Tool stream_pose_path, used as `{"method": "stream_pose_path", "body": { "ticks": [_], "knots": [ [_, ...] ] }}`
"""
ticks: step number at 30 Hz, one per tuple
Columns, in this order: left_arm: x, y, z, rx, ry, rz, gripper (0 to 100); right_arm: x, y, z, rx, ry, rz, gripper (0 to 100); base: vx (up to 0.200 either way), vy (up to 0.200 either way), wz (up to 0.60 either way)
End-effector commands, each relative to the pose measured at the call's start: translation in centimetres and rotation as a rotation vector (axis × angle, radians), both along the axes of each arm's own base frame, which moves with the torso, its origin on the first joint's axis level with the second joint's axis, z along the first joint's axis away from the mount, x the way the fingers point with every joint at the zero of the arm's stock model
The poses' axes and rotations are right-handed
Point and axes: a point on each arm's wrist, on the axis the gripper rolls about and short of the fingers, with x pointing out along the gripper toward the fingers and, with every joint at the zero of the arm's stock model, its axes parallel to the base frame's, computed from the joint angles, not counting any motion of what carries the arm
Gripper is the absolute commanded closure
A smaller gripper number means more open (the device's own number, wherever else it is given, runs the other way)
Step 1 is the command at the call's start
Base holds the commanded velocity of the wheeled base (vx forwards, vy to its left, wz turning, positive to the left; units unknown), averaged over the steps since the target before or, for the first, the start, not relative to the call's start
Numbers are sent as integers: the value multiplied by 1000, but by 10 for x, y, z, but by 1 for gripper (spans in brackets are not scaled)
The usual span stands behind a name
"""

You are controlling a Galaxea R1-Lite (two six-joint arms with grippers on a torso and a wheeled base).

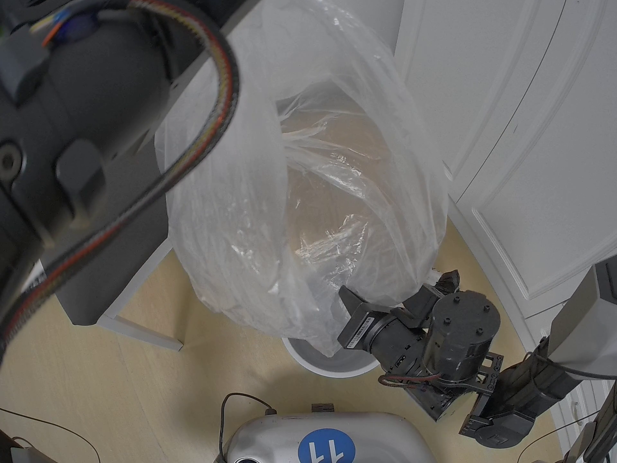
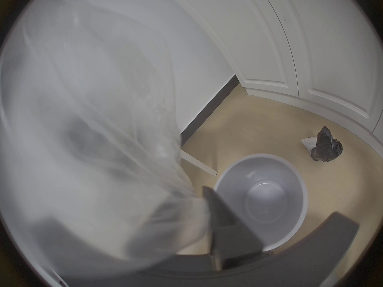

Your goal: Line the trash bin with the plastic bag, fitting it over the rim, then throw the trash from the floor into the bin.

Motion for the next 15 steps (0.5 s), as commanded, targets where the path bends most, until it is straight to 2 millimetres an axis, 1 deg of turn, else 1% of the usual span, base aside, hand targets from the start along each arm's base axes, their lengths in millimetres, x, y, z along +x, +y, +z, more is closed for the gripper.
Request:
{"method": "stream_pose_path", "body": {
  "ticks": [1,6,8,9,12,13,15],
  "knots": [
    [1,-3,-3,11,5,1,100,-3,-8,18,13,-44,-6,100,0,0,0],
    [4,-3,-6,28,9,11,100,-3,-18,31,-7,-88,-28,100,0,0,0],
    [6,-3,-9,47,16,17,100,-6,-25,37,-36,-114,-35,100,0,0,0],
    [8,-3,-13,59,18,18,100,-7,-29,38,-64,-122,-40,100,0,0,0],
    [15,-2,-25,111,25,34,100,-4,-42,29,-242,-103,-82,100,0,0,0],
    [17,-2,-28,127,24,33,100,-4,-45,29,-262,-102,-93,100,0,0,0],
    [26,0,-42,210,15,20,100,-6,-53,30,-293,-100,-108,100,0,0,0]
  ]
}}
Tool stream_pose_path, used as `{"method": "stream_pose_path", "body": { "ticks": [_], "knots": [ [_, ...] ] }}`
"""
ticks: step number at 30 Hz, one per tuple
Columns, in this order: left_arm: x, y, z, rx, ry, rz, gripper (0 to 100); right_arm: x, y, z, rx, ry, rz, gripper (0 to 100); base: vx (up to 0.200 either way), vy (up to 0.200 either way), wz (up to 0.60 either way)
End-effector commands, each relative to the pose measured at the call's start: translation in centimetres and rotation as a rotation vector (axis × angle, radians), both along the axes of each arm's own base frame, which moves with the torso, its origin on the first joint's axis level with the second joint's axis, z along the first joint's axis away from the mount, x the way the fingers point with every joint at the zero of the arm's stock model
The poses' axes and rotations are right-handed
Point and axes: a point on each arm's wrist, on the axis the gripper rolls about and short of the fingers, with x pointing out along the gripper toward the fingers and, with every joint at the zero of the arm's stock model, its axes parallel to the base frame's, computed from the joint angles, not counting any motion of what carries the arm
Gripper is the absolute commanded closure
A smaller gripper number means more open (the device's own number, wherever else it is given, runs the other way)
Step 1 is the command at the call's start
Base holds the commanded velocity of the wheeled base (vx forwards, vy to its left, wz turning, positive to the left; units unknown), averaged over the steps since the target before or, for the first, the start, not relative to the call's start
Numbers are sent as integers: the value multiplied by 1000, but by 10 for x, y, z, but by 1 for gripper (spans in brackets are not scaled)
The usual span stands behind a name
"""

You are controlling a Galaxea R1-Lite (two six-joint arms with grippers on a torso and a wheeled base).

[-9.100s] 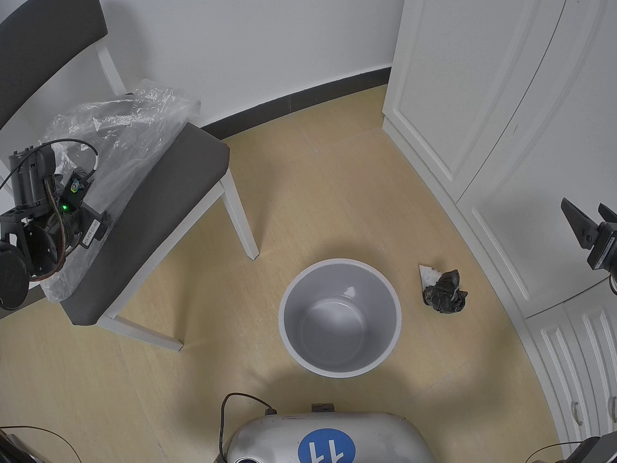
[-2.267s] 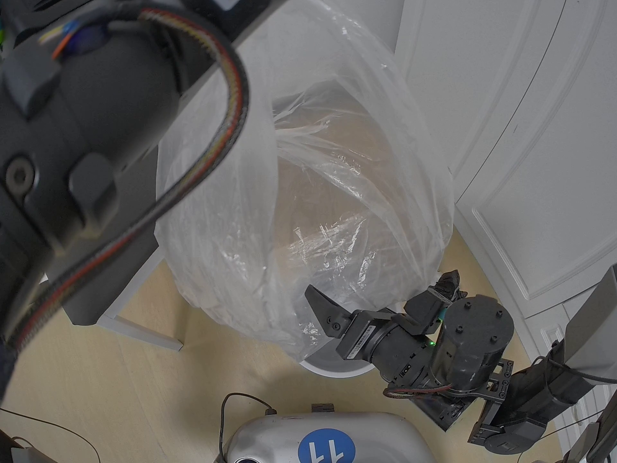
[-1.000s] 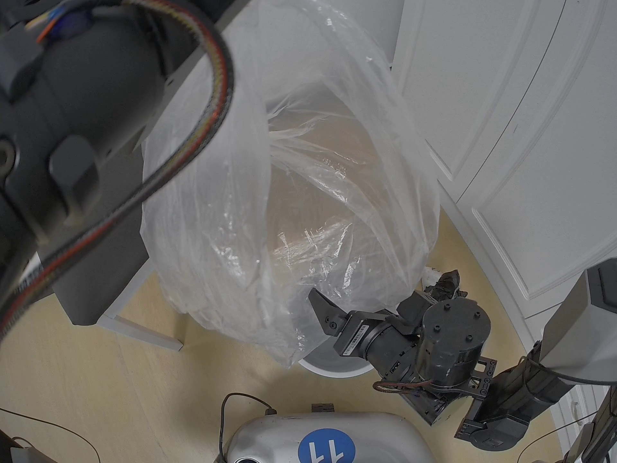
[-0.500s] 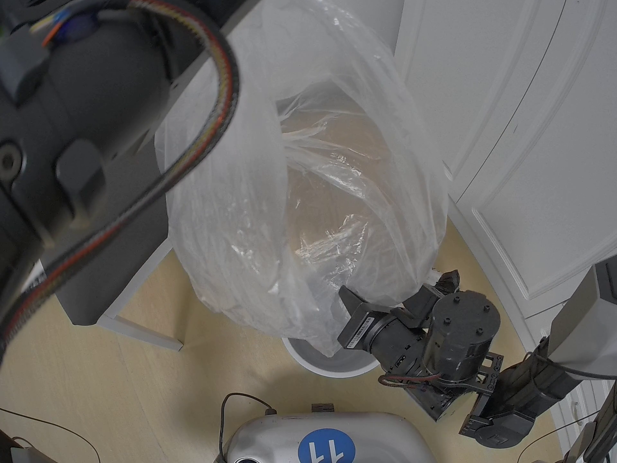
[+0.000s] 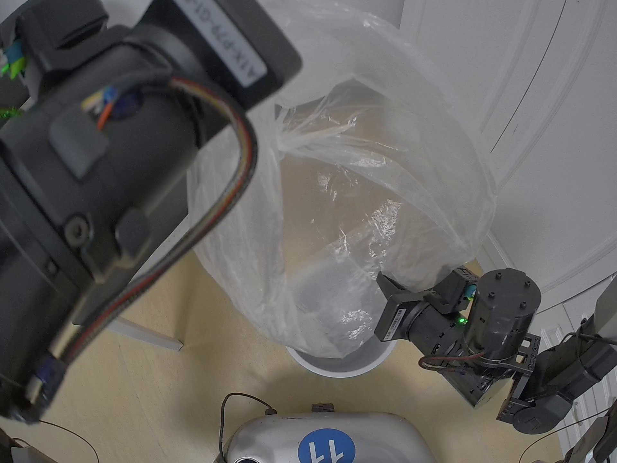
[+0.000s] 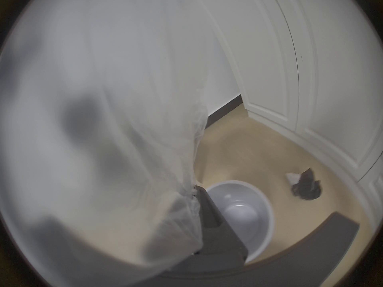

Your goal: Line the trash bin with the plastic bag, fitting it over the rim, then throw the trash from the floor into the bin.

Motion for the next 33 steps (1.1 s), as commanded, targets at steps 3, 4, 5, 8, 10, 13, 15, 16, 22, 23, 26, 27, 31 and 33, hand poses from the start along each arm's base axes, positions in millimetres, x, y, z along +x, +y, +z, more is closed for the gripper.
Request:
{"method": "stream_pose_path", "body": {
  "ticks": [3,4,5,8,10,13,15,16,22,23,26,27,31,33],
  "knots": [
    [20,5,-38,203,-1,-2,100,-8,-27,8,-78,-2,-47,100,0,0,0],
    [22,6,-42,228,-1,5,100,-9,-30,10,-93,-3,-46,100,0,0,0],
    [22,6,-42,228,-1,5,100,-9,-30,10,-93,-3,-46,100,0,0,0],
    [27,9,-52,288,3,31,100,-15,-41,8,-186,3,-55,100,0,0,0],
    [31,12,-56,319,5,51,100,-18,-45,11,-201,-5,-54,100,0,0,0],
    [44,24,-75,463,6,135,100,-23,-50,13,-224,-21,-52,100,0,0,0],
    [52,31,-87,553,10,176,100,-23,-52,14,-240,-26,-53,100,0,0,0],
    [53,32,-88,559,9,180,100,-23,-52,14,-242,-27,-55,100,0,0,0],
    [73,56,-113,740,8,217,100,-16,-61,13,-274,-30,-96,100,0,0,0],
    [74,59,-113,752,8,227,100,-16,-61,14,-271,-32,-98,100,0,0,0],
    [76,68,-117,799,14,260,100,-13,-63,16,-266,-38,-113,100,0,0,0],
    [77,70,-118,807,16,265,100,-12,-63,16,-265,-41,-114,100,0,0,0],
    [80,78,-123,856,27,298,100,-12,-63,21,-253,-58,-120,100,0,0,0],
    [82,82,-125,874,34,311,100,-11,-63,27,-236,-75,-122,100,0,0,0]
  ]
}}
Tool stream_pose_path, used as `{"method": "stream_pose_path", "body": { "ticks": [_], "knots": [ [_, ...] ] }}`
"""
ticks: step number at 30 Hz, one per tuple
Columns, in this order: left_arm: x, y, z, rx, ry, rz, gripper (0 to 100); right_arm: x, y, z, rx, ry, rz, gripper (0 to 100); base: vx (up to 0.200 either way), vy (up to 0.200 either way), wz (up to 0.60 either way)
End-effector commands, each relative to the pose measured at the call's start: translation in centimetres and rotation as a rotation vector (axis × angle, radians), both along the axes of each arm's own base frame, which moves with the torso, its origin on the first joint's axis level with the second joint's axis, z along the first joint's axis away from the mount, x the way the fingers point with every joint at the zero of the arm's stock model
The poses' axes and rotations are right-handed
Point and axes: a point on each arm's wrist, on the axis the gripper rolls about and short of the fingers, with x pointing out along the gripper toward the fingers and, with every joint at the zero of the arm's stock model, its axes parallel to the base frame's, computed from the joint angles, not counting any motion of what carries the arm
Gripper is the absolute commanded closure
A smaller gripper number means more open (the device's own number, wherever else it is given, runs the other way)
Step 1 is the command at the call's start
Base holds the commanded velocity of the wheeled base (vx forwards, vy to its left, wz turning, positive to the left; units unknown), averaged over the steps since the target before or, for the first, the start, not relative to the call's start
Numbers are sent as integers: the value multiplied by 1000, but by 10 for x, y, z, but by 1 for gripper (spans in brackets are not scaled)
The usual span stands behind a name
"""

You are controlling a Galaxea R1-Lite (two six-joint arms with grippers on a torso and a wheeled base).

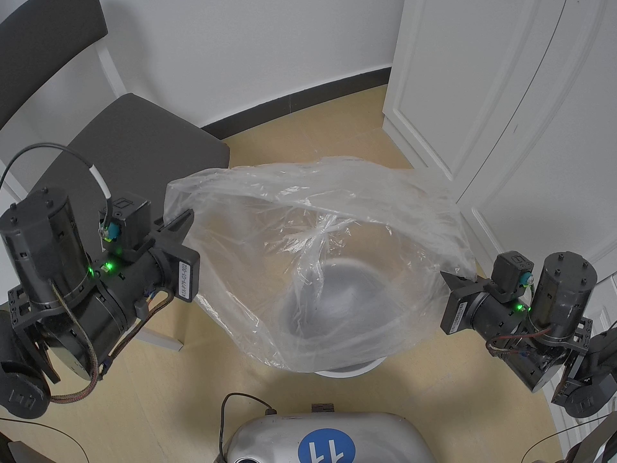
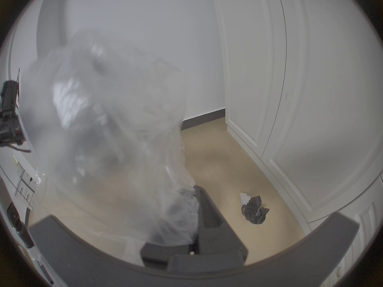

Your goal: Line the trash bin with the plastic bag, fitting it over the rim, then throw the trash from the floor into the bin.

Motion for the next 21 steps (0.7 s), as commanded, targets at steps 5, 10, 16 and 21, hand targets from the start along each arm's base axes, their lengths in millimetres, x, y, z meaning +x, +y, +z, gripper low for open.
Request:
{"method": "stream_pose_path", "body": {
  "ticks": [5,10,16,21],
  "knots": [
    [7,16,-8,47,17,26,100,1,0,17,44,-50,-3,100,0,0,0],
    [10,24,-16,93,33,-11,100,2,1,16,36,-46,-3,100,0,0,0],
    [15,35,-21,162,41,37,100,-1,-13,13,-71,7,-37,100,0,0,0],
    [18,38,-23,167,50,50,100,-13,-24,15,-151,95,-32,100,0,0,0]
  ]
}}
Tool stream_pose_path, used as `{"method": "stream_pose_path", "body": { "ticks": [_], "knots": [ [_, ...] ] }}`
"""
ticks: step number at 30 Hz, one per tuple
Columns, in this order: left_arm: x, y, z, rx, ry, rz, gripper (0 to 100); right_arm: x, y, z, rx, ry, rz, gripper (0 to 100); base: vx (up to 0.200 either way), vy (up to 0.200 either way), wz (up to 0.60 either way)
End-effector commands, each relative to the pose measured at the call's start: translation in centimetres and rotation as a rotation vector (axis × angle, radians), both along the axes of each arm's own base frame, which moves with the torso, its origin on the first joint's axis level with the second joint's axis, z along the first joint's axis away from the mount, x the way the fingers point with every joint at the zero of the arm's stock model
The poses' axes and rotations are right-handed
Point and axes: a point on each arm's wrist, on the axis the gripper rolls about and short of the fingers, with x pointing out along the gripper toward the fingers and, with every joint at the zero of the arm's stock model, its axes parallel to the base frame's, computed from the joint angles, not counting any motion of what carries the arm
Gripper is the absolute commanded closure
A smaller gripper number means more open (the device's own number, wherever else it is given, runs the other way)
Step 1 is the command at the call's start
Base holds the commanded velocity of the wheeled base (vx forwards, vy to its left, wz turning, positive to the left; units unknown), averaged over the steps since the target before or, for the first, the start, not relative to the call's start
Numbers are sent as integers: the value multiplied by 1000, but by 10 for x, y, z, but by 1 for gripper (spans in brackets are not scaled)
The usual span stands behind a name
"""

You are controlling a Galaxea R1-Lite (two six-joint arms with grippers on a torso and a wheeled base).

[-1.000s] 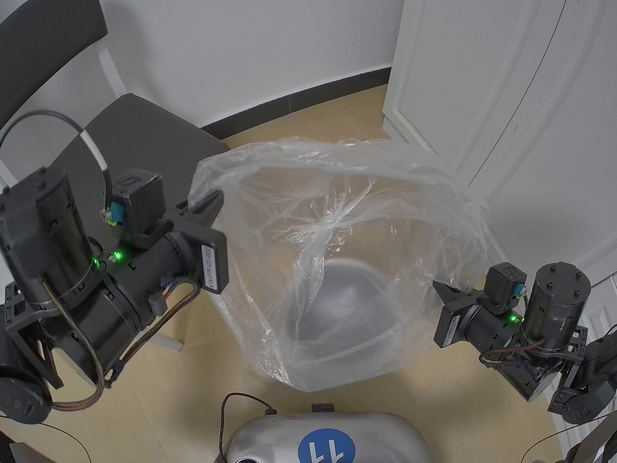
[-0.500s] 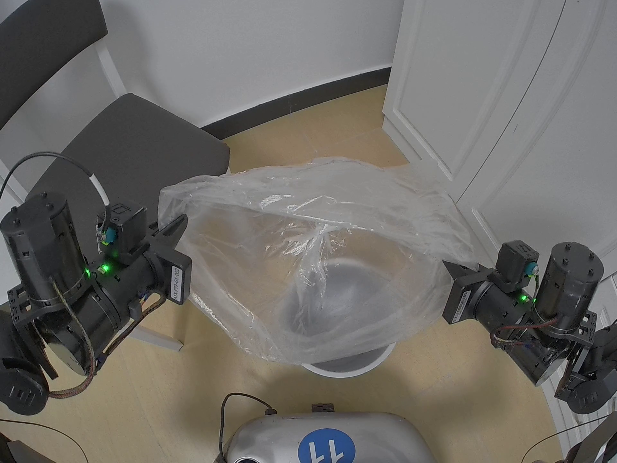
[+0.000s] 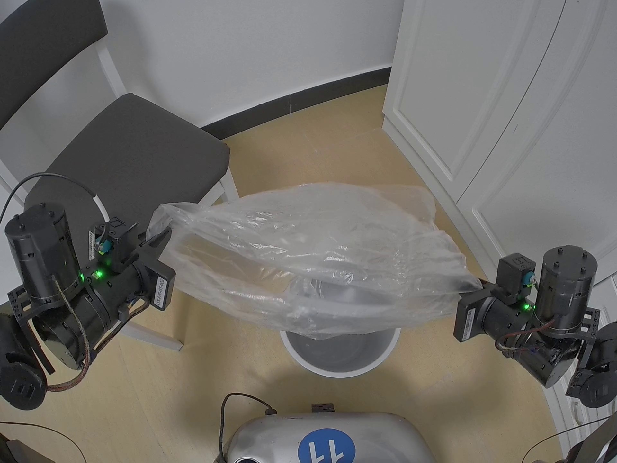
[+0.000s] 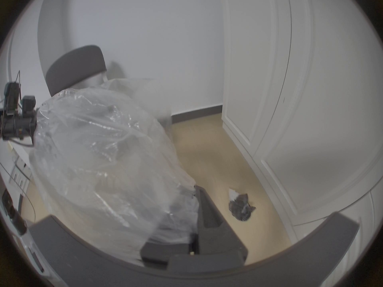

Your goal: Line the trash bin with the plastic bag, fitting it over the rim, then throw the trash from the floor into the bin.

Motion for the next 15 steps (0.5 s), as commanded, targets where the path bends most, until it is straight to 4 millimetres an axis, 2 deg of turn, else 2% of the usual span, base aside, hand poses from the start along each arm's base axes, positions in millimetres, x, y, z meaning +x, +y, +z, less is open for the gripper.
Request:
{"method": "stream_pose_path", "body": {
  "ticks": [1,6,15],
  "knots": [
    [4,4,-3,11,10,22,100,-12,-12,13,-13,8,-5,100,0,0,0],
    [5,4,-4,14,15,22,100,-19,-18,14,-40,35,-5,100,0,0,0],
    [8,6,-6,18,22,40,100,-22,-24,3,-121,62,-9,100,0,0,0]
  ]
}}
